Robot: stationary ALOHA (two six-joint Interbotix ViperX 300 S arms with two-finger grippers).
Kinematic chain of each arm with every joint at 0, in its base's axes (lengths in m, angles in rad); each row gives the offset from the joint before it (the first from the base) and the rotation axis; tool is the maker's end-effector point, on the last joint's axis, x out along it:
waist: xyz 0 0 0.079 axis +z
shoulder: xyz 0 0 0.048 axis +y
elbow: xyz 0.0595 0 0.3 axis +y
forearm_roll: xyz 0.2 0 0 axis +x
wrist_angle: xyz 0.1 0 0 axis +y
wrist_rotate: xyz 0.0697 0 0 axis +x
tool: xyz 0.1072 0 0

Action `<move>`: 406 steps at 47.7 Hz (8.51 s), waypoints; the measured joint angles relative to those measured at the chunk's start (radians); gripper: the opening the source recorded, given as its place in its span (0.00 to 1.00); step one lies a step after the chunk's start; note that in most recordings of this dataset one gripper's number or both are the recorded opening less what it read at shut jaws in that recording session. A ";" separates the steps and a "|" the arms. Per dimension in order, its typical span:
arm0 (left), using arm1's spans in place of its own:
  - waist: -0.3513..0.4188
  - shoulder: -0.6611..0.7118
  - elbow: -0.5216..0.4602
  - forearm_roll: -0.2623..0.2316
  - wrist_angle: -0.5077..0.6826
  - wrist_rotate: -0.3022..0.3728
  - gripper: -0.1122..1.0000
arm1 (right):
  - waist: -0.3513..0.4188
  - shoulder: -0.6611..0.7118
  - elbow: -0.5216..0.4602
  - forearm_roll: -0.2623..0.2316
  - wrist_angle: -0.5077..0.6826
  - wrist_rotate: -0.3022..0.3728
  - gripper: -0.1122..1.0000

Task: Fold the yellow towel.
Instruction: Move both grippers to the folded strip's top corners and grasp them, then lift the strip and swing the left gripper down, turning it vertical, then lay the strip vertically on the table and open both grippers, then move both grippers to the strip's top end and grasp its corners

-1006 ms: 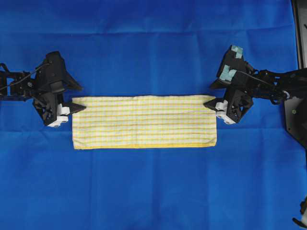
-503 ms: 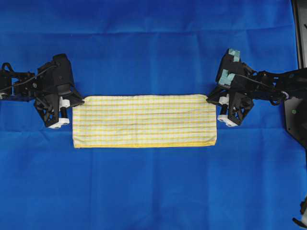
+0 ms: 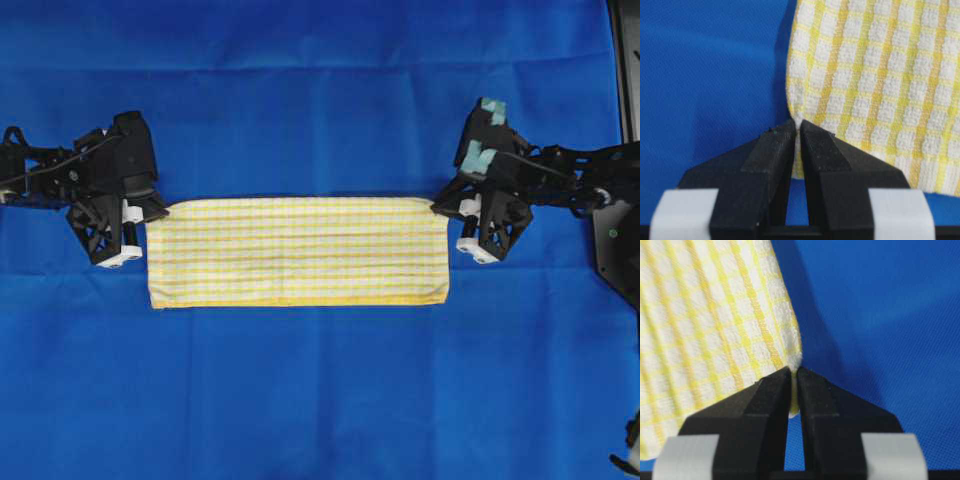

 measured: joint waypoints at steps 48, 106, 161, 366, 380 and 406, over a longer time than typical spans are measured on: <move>-0.031 -0.442 -0.035 0.002 0.143 -0.015 0.13 | -0.026 -0.407 -0.011 -0.071 0.187 -0.006 0.14; -0.344 0.158 -0.552 0.003 -0.094 0.012 0.13 | -0.403 0.028 -0.341 -0.222 0.051 -0.008 0.14; -0.325 0.449 -0.917 0.005 -0.092 0.153 0.13 | -0.422 -0.029 -0.325 -0.245 0.071 -0.012 0.14; 0.230 0.126 -0.281 -0.006 -0.348 0.109 0.79 | -0.328 0.150 -0.341 -0.250 -0.058 0.006 0.74; 0.313 0.324 -0.333 -0.006 -0.431 0.109 0.79 | -0.353 0.307 -0.413 -0.210 -0.058 0.006 0.76; 0.359 0.494 -0.419 -0.008 -0.449 0.107 0.62 | -0.362 0.445 -0.457 -0.146 -0.060 0.008 0.67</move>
